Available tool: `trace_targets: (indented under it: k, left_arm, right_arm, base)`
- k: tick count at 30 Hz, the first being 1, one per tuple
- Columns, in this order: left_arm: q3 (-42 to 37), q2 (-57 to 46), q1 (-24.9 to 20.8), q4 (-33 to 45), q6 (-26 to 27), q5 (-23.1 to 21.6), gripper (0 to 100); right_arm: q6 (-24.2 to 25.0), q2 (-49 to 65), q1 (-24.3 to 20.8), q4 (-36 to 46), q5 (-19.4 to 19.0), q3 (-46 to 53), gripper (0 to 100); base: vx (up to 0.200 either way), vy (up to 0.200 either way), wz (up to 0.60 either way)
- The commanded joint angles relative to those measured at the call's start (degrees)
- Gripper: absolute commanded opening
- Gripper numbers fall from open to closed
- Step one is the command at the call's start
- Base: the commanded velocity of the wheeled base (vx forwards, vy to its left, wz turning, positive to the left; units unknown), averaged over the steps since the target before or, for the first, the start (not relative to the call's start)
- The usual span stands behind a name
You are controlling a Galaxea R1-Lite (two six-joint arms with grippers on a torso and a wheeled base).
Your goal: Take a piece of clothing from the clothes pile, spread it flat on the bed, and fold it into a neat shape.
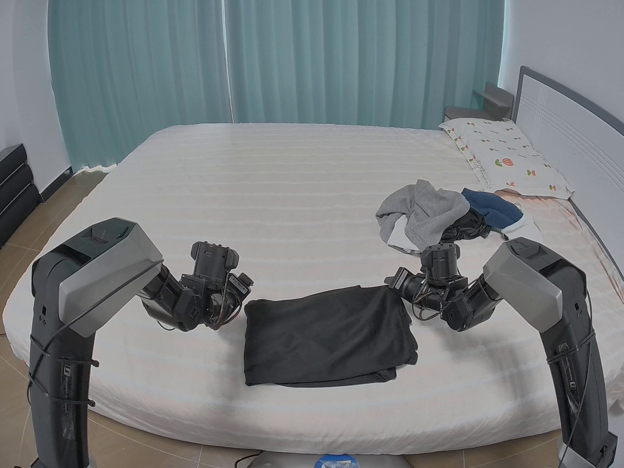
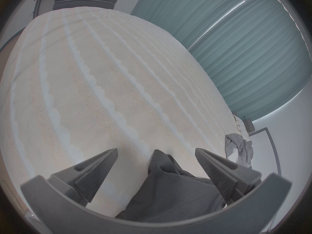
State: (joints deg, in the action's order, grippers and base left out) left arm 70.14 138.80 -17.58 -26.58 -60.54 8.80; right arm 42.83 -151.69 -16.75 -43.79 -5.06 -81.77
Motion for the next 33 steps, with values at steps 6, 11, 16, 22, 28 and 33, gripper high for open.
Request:
trace_targets:
  k: [6,11,16,22,28,33]
  left_arm:
    - [-5.46,-3.19,0.09,-0.58,3.41,-6.96,100]
    - [-9.24,-4.77,0.09,-1.64,6.13,-11.53,100]
    - [-17.59,-4.86,-0.44,-11.39,14.4,-13.37,100]
    - [-20.22,-4.24,-2.99,-14.91,19.76,-12.67,100]
    - [-20.4,-3.19,-3.95,-15.0,20.72,-12.05,100]
    - [-20.22,-1.87,-4.31,-15.08,23.98,-10.56,100]
  right_arm:
    - [-0.37,10.71,2.42,-9.65,-1.09,18.93,100]
    - [0.07,14.23,3.65,-14.04,-3.2,27.55,100]
    - [3.76,16.07,4.45,-23.54,-4.43,42.31,100]
    - [9.56,11.15,4.18,-37.16,-4.96,47.94,100]
    - [10.08,10.97,3.92,-40.23,-5.93,50.22,100]
    - [10.0,9.83,3.83,-43.14,-5.93,51.28,100]
  base:
    - [0.0,0.0,0.0]
    - [0.0,0.0,0.0]
    - [0.0,0.0,0.0]
    - [0.0,0.0,0.0]
    - [0.0,0.0,0.0]
    - [0.0,0.0,0.0]
